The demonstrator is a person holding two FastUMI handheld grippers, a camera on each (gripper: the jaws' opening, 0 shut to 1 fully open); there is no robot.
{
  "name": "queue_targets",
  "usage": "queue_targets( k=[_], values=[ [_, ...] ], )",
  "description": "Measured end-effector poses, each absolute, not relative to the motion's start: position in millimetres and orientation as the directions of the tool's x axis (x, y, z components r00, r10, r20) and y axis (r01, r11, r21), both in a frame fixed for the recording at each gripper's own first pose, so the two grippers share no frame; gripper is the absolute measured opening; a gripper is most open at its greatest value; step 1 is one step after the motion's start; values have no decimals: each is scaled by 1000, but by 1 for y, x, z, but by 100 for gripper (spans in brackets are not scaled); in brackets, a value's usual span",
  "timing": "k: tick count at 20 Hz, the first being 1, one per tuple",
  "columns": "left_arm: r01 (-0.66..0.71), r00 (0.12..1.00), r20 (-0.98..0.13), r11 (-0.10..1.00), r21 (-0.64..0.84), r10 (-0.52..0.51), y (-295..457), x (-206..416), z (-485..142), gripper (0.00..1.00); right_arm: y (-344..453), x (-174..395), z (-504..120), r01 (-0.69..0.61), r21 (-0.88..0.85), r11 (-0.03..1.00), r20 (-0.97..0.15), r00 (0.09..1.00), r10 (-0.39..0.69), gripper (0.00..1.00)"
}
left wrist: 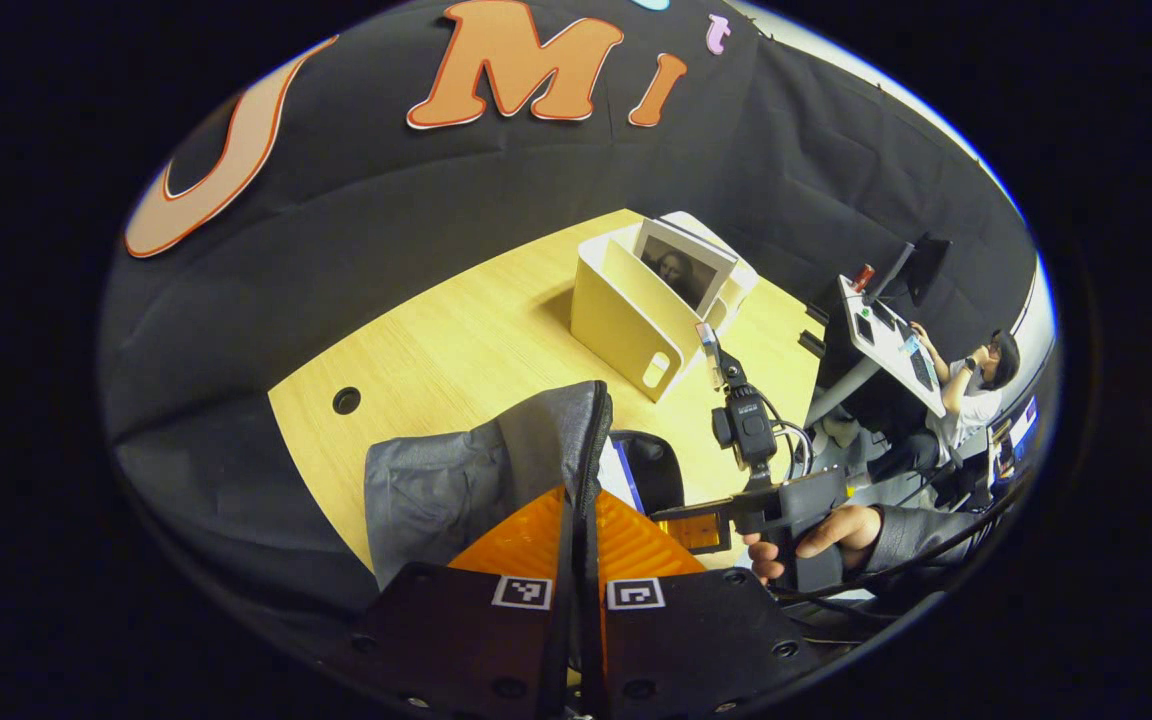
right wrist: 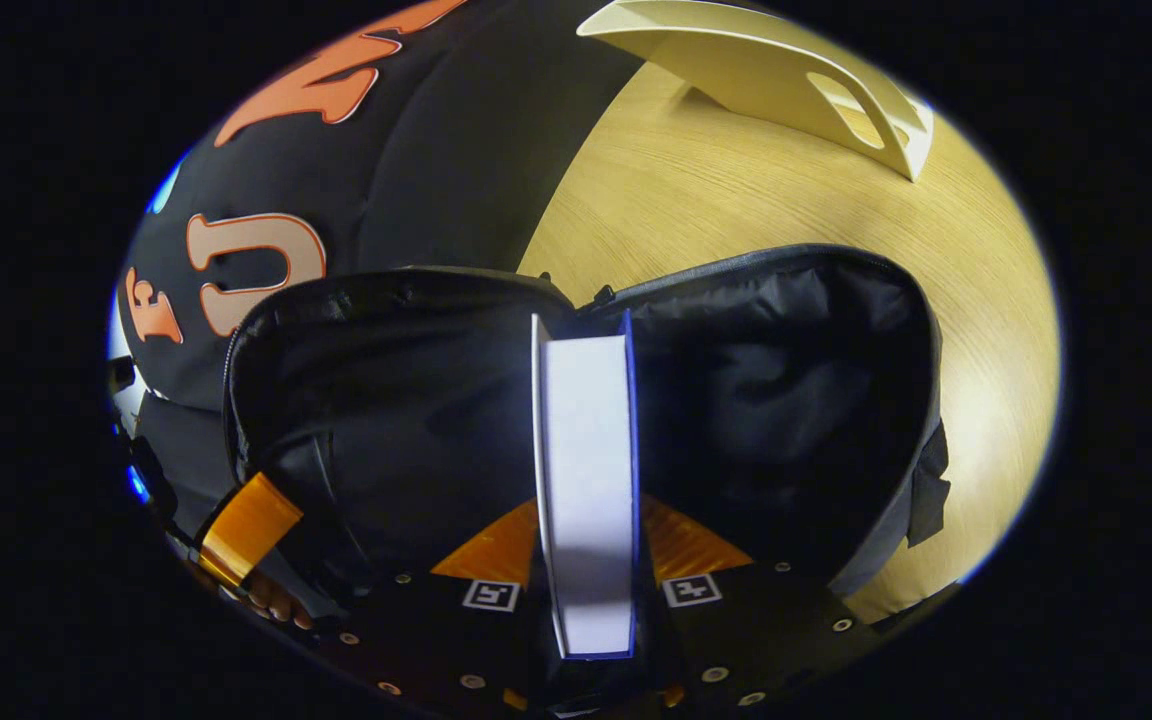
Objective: Open the schoolbag, grab two books from the bookshelf and put them into the schoolbag.
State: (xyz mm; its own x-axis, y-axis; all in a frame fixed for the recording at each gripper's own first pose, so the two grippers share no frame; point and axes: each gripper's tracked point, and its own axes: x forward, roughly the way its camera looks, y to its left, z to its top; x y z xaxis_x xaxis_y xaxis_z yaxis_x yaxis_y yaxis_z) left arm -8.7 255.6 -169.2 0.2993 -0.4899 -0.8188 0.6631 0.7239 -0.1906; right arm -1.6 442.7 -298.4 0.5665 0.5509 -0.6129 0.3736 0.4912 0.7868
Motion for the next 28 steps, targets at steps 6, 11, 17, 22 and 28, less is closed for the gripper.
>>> queue_targets(
  k=[6, 11, 17, 22, 28],
  values=[
    [645, 326, -829, 748, -156, -455, 264, -8, -178, 6, 412, -27, -315, 378, 672, 636, -735, 443, 513, 86],
    [632, 351, -839, 767, -116, -416, 258, 1, -183, 6, 375, -36, -296, 328, 638, 697, -761, 408, 505, 90],
    [585, 350, -858, 803, -113, -375, 247, 0, -196, 6, 299, -28, -262, 259, 556, 790, -810, 380, 446, 92],
    [551, 349, -878, 830, -89, -326, 240, 7, -206, 6, 229, -14, -232, 176, 452, 875, -855, 365, 368, 94],
    [489, 338, -901, 869, -79, -272, 233, 12, -222, 6, 133, 6, -202, 117, 307, 944, -901, 354, 249, 94]
  ],
)
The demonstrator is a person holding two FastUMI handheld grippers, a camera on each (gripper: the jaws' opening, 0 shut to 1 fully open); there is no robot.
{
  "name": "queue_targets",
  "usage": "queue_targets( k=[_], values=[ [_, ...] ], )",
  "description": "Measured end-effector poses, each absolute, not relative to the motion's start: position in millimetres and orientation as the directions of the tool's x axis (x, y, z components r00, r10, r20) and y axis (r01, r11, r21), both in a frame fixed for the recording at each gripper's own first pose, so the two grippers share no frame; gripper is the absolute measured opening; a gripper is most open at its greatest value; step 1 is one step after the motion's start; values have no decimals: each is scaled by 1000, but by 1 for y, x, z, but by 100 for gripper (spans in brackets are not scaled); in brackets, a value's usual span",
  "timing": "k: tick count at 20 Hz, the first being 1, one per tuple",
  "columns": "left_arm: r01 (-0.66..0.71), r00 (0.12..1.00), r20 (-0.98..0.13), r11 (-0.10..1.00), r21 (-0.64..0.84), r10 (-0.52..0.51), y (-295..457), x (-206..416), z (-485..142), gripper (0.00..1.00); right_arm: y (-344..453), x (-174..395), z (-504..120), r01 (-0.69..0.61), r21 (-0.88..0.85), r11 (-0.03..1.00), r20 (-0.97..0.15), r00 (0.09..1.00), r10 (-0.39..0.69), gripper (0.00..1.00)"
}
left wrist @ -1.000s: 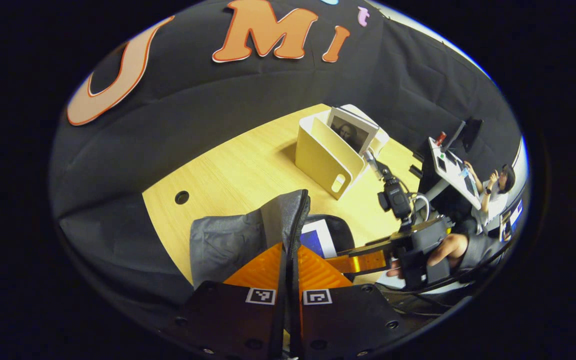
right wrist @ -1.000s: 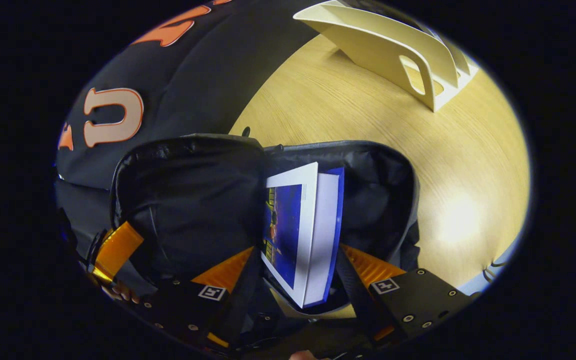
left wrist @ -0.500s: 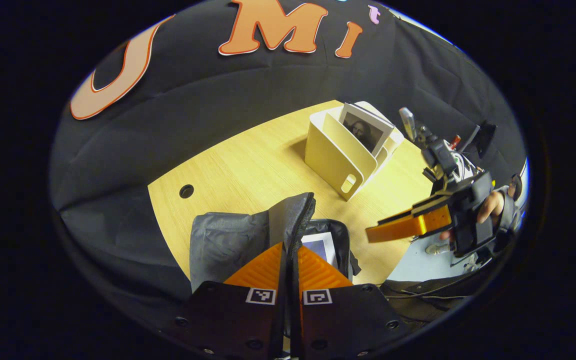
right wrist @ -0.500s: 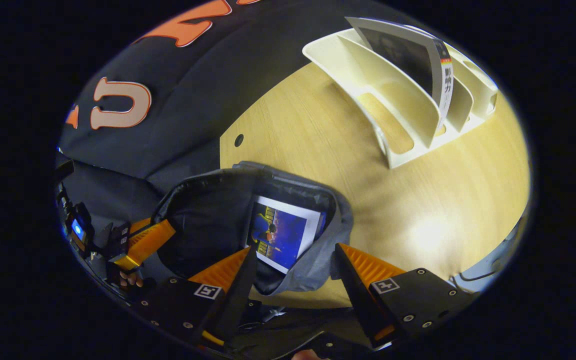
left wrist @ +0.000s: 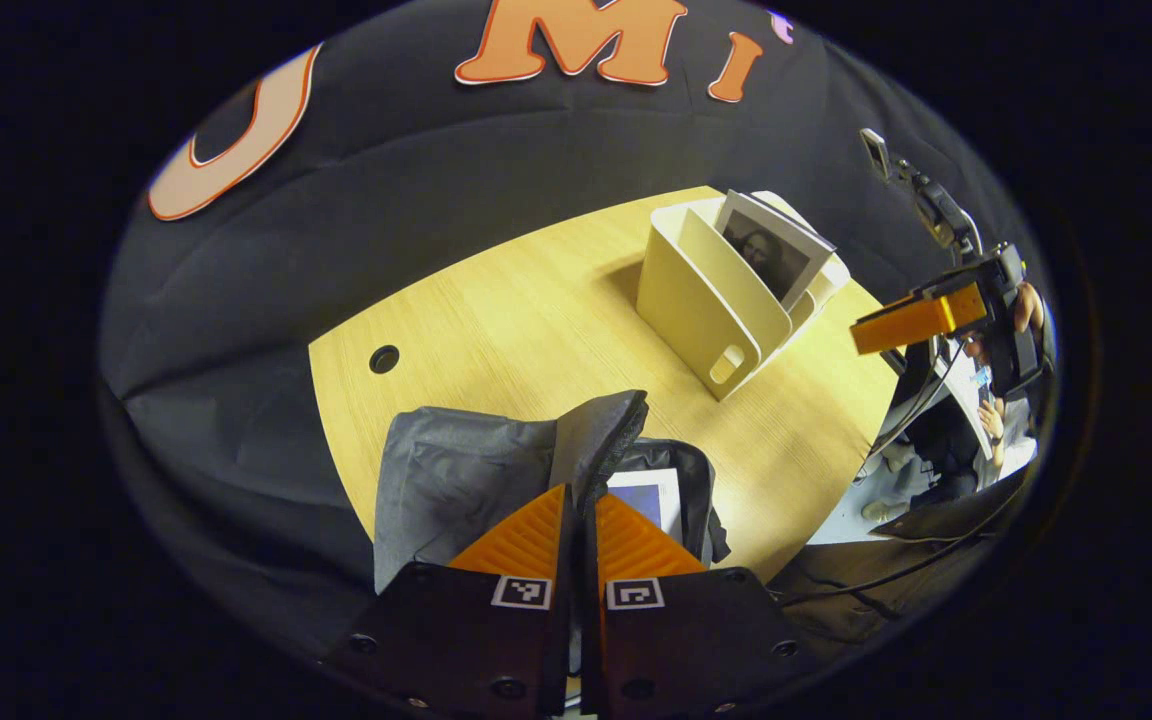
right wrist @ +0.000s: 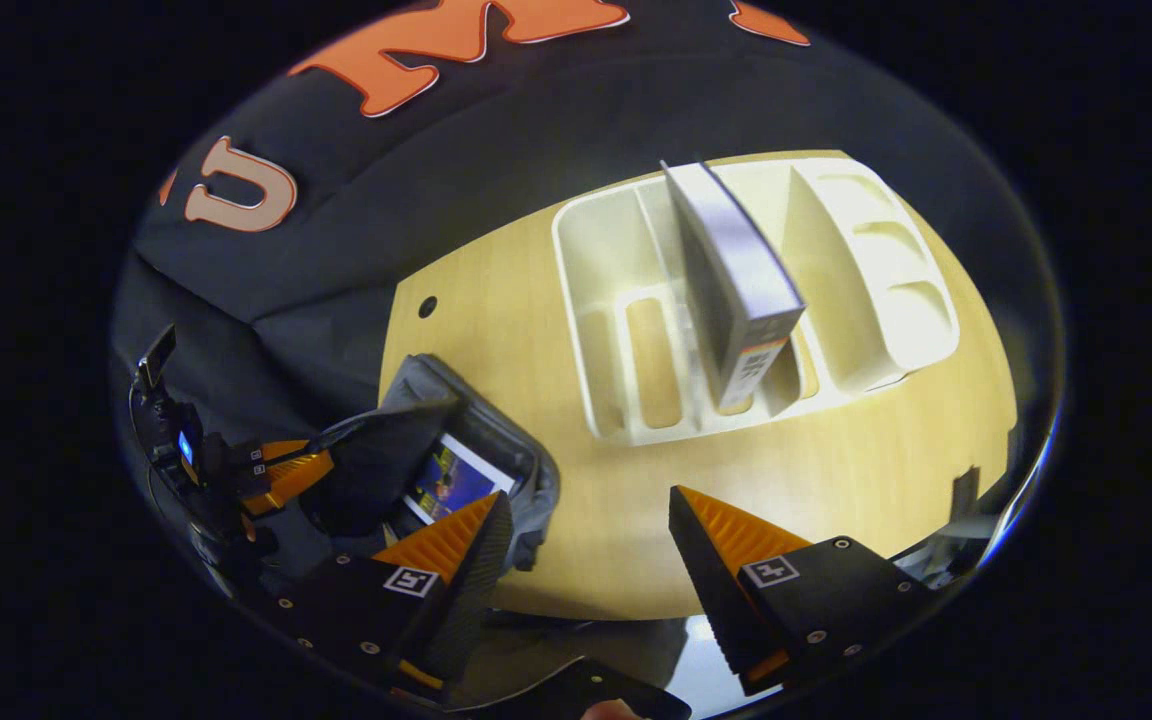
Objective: Open the schoolbag, grab two books from the bookshelf and put them into the schoolbag.
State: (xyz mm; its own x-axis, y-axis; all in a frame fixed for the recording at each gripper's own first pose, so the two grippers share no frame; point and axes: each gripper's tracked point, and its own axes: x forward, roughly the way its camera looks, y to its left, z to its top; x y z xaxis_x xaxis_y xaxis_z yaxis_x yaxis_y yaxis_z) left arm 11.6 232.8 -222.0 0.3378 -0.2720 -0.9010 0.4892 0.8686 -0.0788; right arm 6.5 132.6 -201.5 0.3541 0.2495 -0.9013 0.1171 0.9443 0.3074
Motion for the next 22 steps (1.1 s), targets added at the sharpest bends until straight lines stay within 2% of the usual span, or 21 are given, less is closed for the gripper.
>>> queue_targets(
  k=[8, 11, 14, 22],
  values=[
    [396, 327, -920, 915, -72, -214, 221, 13, -234, 6, 72, 62, -180, 29, 220, 975, -928, 315, 200, 95],
    [356, 335, -922, 932, -65, -193, 223, 13, -237, 6, 59, 94, -188, 20, 180, 983, -940, 297, 166, 94],
    [325, 340, -924, 944, -60, -176, 226, 10, -238, 6, 62, 115, -199, 9, 195, 981, -948, 259, 186, 94],
    [240, 339, -933, 970, -39, -121, 235, 3, -238, 6, 54, 145, -234, 13, 153, 988, -973, 177, 148, 93]
  ],
)
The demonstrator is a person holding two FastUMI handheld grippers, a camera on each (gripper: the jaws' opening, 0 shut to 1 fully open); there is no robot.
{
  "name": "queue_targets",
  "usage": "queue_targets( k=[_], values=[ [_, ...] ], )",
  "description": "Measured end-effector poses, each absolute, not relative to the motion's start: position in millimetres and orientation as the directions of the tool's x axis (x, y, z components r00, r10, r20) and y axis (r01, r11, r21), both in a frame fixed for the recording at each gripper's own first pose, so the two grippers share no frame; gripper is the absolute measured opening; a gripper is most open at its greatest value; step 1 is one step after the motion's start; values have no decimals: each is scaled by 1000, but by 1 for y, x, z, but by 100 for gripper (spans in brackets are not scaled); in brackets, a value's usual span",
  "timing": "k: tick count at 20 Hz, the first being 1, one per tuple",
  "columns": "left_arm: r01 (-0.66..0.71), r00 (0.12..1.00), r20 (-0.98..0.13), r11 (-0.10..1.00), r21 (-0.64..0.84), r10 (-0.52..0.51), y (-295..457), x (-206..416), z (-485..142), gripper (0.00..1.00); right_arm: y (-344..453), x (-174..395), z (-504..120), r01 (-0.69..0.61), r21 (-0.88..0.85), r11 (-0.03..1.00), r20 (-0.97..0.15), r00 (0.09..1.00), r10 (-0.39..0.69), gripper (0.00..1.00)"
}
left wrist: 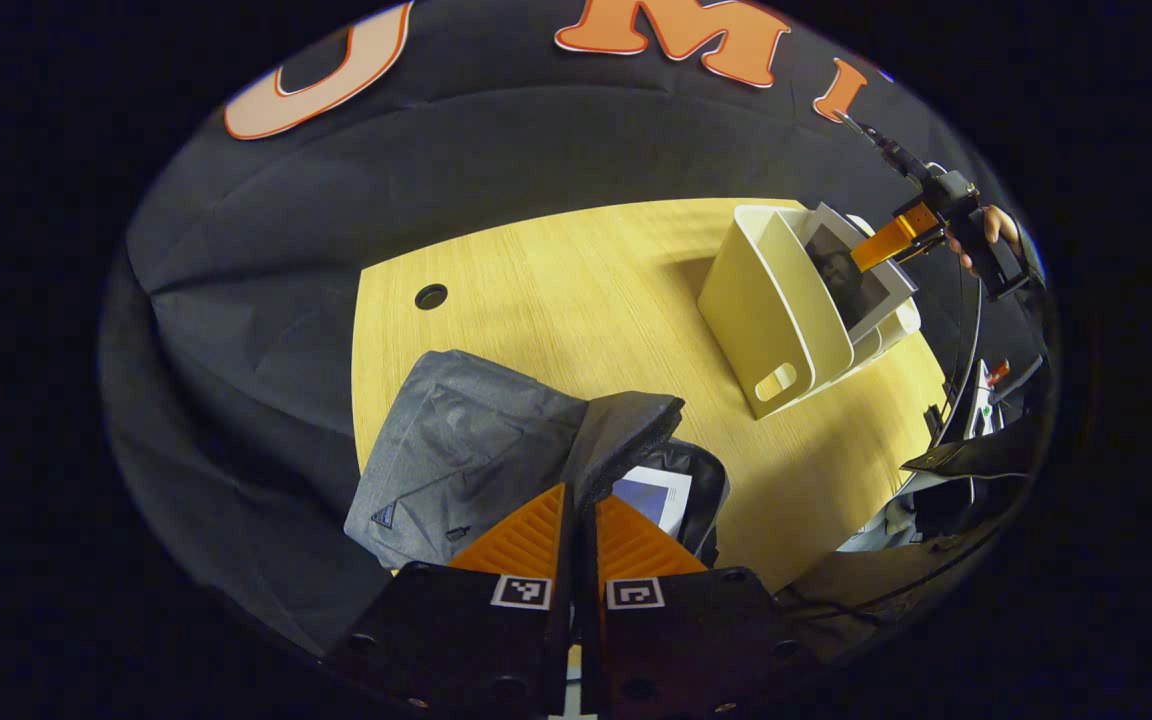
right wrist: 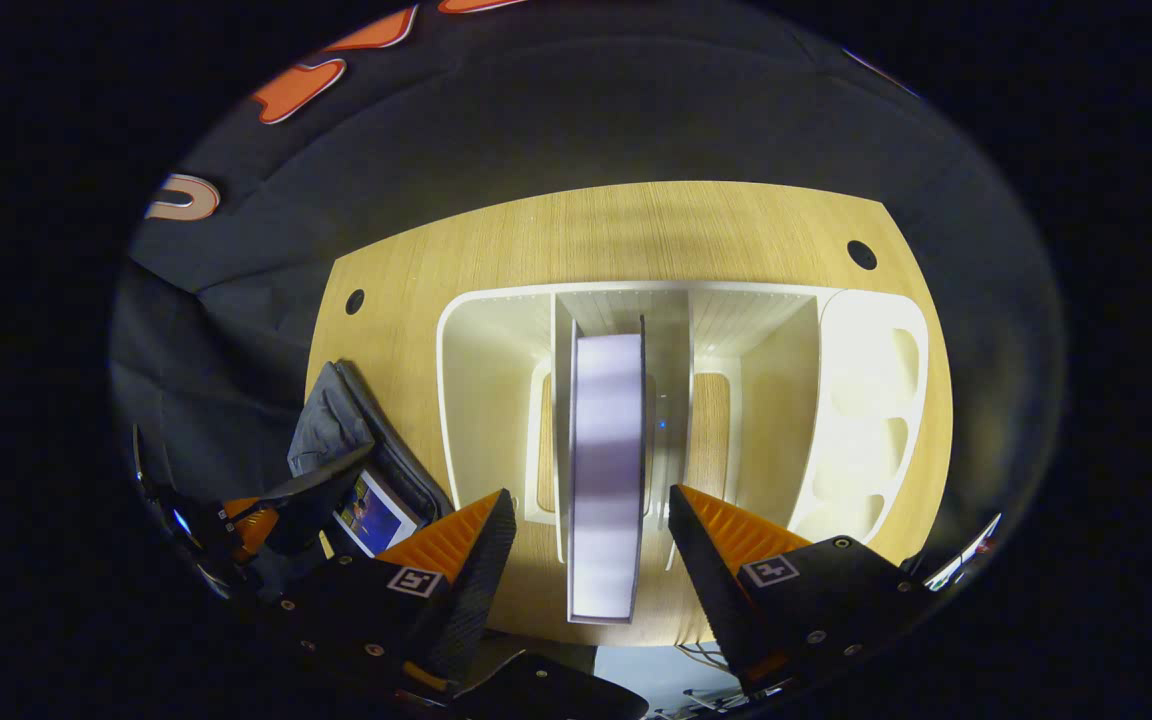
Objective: Open the schoolbag, grab two books from the bookshelf and put them into the schoolbag.
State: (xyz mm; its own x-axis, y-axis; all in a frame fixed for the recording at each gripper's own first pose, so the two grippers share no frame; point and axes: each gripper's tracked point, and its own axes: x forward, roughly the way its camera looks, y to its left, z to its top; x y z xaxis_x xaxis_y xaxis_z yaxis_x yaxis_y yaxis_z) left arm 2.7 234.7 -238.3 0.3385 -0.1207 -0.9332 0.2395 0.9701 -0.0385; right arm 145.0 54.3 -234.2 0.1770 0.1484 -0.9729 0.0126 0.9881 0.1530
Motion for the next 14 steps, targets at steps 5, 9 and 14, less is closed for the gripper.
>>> queue_targets(
  k=[5, 9, 14],
  values=[
    [213, 340, -934, 976, -38, -110, 234, 0, -237, 6, 48, 152, -245, 33, 120, 992, -980, 163, 113, 72],
    [215, 350, -930, 976, -37, -113, 234, 0, -237, 6, 38, 152, -244, 104, 79, 991, -985, 160, 61, 38],
    [260, 353, -920, 963, -75, -168, 231, -1, -235, 6, 34, 128, -222, 131, 19, 991, -979, 204, -8, 34]
  ],
)
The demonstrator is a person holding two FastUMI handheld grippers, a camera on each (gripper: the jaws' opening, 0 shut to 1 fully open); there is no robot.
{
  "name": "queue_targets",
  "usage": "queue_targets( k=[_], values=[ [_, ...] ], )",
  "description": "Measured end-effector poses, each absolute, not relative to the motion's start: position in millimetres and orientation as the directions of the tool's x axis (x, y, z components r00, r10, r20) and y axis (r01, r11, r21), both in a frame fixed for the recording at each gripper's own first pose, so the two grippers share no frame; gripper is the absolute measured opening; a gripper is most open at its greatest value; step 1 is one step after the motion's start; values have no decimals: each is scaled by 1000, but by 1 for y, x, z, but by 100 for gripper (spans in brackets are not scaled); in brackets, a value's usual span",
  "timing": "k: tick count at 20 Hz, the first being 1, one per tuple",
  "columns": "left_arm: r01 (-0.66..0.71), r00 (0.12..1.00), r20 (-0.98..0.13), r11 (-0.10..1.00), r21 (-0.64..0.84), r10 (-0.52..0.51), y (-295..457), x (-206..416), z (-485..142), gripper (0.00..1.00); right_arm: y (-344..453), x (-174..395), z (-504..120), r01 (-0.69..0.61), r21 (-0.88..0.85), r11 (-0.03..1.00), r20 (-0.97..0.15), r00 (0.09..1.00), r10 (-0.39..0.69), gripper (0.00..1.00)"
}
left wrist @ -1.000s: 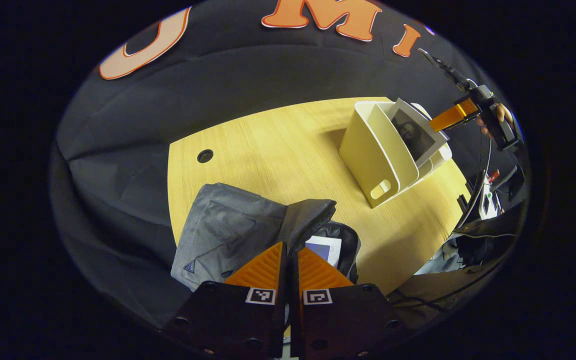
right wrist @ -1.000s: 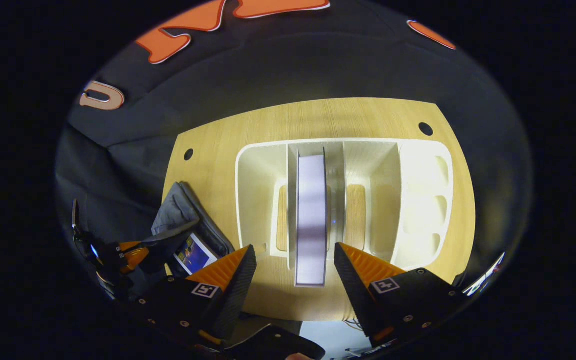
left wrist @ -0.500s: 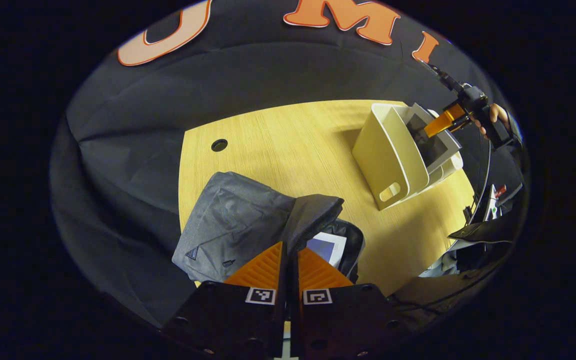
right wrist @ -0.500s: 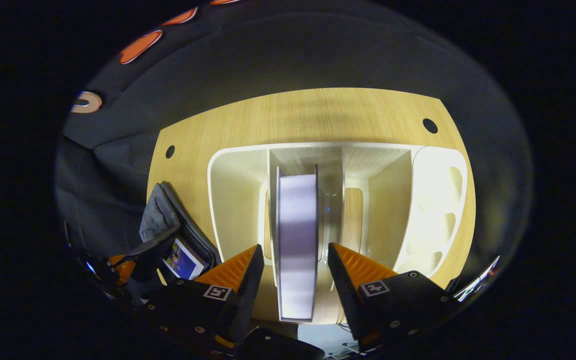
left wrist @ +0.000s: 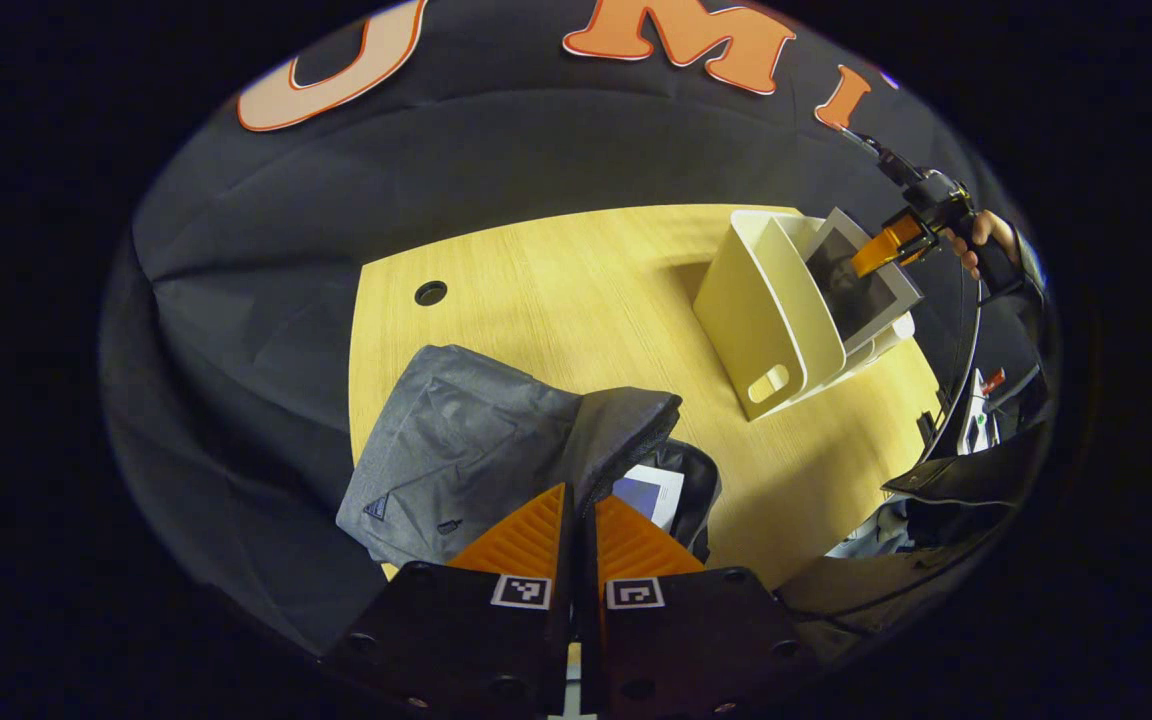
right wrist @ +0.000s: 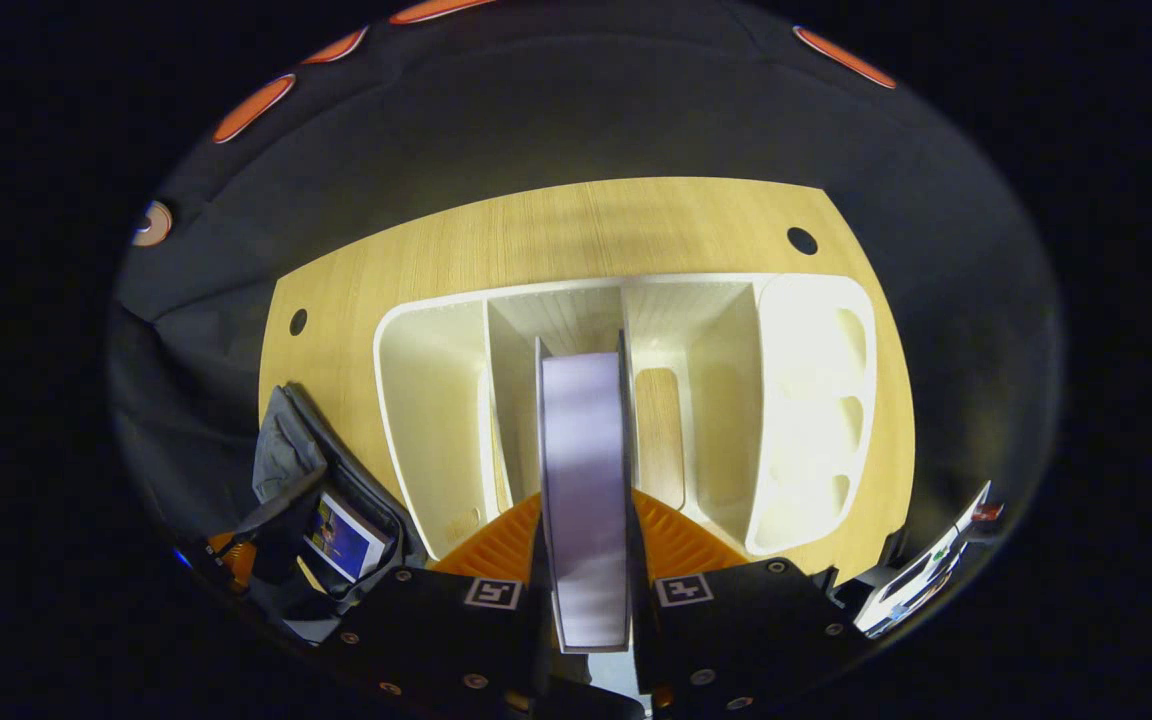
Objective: Open the schoolbag, grab two books from the bookshelf and put them into the schoolbag.
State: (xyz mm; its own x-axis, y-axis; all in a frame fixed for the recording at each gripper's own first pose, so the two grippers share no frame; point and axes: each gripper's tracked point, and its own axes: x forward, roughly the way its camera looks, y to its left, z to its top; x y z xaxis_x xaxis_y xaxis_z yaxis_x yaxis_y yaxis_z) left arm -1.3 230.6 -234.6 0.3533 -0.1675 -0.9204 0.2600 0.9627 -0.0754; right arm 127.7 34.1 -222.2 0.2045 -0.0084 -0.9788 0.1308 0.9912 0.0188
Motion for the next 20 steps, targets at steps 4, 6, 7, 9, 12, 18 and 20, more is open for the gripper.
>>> queue_targets(
  k=[4, 6, 7, 9, 12, 18, 20],
  values=[
    [340, 349, -911, 936, -93, -217, 234, -5, -234, 6, 41, 99, -197, 204, 8, 979, -966, 255, -45, 34],
    [390, 340, -908, 915, -100, -244, 234, -10, -235, 6, 46, 76, -192, 239, 3, 971, -965, 257, -60, 34],
    [415, 338, -906, 904, -102, -257, 234, -11, -236, 6, 49, 65, -190, 258, -1, 966, -965, 255, -69, 34],
    [450, 330, -901, 886, -114, -283, 235, -13, -236, 6, 55, 42, -186, 288, 1, 958, -964, 253, -75, 34],
    [478, 326, -893, 869, -128, -311, 237, -16, -236, 6, 67, 7, -181, 319, -3, 948, -964, 251, -87, 33],
    [523, 323, -873, 838, -158, -366, 232, -21, -235, 6, 93, -46, -169, 364, -5, 931, -961, 256, -105, 34],
    [541, 321, -865, 824, -167, -386, 231, -22, -236, 6, 113, -60, -165, 374, 19, 927, -958, 271, -90, 34]
  ],
)
